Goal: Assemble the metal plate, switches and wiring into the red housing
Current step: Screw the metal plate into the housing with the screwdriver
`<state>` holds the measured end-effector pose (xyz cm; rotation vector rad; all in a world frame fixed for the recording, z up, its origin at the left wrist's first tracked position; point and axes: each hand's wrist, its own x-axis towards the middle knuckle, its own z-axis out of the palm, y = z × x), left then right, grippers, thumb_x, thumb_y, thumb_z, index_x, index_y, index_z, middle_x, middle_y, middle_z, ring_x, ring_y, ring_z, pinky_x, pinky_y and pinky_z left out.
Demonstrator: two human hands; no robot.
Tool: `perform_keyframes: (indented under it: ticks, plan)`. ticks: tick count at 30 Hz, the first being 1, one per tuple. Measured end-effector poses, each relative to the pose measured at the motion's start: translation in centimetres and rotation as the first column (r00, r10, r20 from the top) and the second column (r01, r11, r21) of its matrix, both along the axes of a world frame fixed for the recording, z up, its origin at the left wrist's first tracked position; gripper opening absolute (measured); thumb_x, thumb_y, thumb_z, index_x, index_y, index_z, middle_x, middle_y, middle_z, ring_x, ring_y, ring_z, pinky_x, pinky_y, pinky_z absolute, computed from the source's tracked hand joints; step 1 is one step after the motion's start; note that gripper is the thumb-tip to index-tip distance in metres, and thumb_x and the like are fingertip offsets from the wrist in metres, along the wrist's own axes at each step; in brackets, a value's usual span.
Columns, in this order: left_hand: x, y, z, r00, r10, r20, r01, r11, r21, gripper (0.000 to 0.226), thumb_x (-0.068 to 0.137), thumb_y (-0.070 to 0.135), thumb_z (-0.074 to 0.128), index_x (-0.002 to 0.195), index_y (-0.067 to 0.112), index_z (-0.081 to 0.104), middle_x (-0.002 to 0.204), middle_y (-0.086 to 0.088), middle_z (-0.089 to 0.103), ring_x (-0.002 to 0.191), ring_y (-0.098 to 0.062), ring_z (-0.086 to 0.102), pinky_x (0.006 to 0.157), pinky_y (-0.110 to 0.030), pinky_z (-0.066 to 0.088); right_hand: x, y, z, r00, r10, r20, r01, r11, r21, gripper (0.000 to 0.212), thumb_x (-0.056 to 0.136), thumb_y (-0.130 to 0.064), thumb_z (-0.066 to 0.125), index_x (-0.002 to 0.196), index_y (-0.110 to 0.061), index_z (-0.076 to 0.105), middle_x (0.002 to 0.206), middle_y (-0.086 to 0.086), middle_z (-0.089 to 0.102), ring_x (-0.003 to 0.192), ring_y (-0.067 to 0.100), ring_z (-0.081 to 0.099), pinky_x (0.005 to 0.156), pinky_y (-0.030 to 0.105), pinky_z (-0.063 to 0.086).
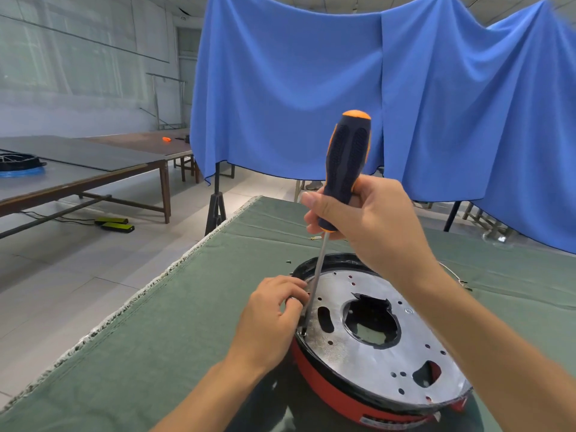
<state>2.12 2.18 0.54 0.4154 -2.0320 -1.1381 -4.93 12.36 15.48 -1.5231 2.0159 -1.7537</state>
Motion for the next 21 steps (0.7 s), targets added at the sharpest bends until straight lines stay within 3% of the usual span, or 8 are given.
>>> perform_keyframes:
  ticks: [3, 7, 10, 16, 19, 21]
  plan:
    - [0.0, 0.0, -0.1, 1.000, -0.004, -0.011, 0.005, 1.000, 0.025, 0.030, 0.073, 0.018, 0.041, 0.072, 0.012, 0.071, 0.093, 0.024, 0.063, 0.099, 0.000, 0.055, 0.083, -0.041, 0.054, 0.0, -0.5, 0.3, 0.998, 0.021, 0.055, -0.021, 1.000, 0.010, 0.023, 0.082, -0.025, 0.072, 0.083, -0.003, 0.064, 0.074, 0.011, 0.072, 0.062, 0.010, 0.069, 0.054, 0.016, 0.051]
    - [0.0, 0.0, 0.0, 1.000, -0.002, -0.003, 0.002, 1.000, 0.022, 0.029, 0.073, 0.018, 0.041, 0.072, 0.014, 0.070, 0.094, 0.020, 0.065, 0.100, -0.001, 0.055, 0.083, -0.039, 0.054, -0.5, 0.1, 1.1, 0.964, 0.164, 0.210, -0.174, 0.984, 0.029, 0.007, 0.092, -0.020, 0.058, 0.096, -0.014, 0.060, 0.090, 0.004, 0.074, 0.083, 0.018, 0.071, 0.072, 0.030, 0.058]
    - [-0.1, -0.1, 0.0, 1.000, 0.025, 0.005, -0.025, 0.999, -0.028, 0.031, 0.072, 0.018, 0.041, 0.073, 0.014, 0.071, 0.094, 0.016, 0.067, 0.099, 0.001, 0.055, 0.087, -0.033, 0.050, -0.6, 0.5, 1.2, 0.962, 0.186, 0.199, -0.188, 0.982, -0.007, 0.006, 0.092, -0.015, 0.057, 0.094, -0.010, 0.060, 0.087, 0.008, 0.074, 0.084, 0.024, 0.072, 0.075, 0.034, 0.057]
    - [-0.1, 0.0, 0.0, 0.999, 0.033, 0.016, -0.032, 0.998, -0.049, 0.031, 0.072, 0.018, 0.040, 0.073, 0.015, 0.071, 0.094, 0.017, 0.066, 0.097, 0.001, 0.054, 0.086, -0.030, 0.048, 0.1, -0.4, 0.5, 0.997, -0.056, 0.050, 0.062, 0.987, -0.145, 0.024, 0.080, -0.024, 0.075, 0.076, -0.004, 0.062, 0.066, 0.011, 0.069, 0.062, 0.026, 0.069, 0.057, 0.032, 0.060]
    - [0.0, -0.1, 0.0, 1.000, 0.010, 0.012, -0.010, 1.000, -0.004, 0.032, 0.073, 0.019, 0.040, 0.074, 0.014, 0.071, 0.094, 0.018, 0.065, 0.098, -0.001, 0.054, 0.082, -0.038, 0.054, 0.4, -0.6, 0.2, 0.998, -0.046, 0.050, 0.052, 0.991, -0.126, 0.027, 0.081, -0.031, 0.072, 0.084, -0.007, 0.062, 0.072, 0.009, 0.071, 0.067, 0.026, 0.069, 0.061, 0.035, 0.060]
    - [0.0, -0.1, 0.1, 1.000, 0.003, 0.012, -0.003, 1.000, 0.012, 0.032, 0.073, 0.020, 0.040, 0.074, 0.014, 0.071, 0.094, 0.018, 0.064, 0.099, -0.001, 0.054, 0.081, -0.039, 0.054, 0.3, -0.3, 0.3, 0.994, 0.046, 0.100, -0.040, 0.998, -0.058, 0.017, 0.088, -0.030, 0.064, 0.090, -0.013, 0.062, 0.083, 0.005, 0.073, 0.074, 0.023, 0.071, 0.066, 0.032, 0.060]
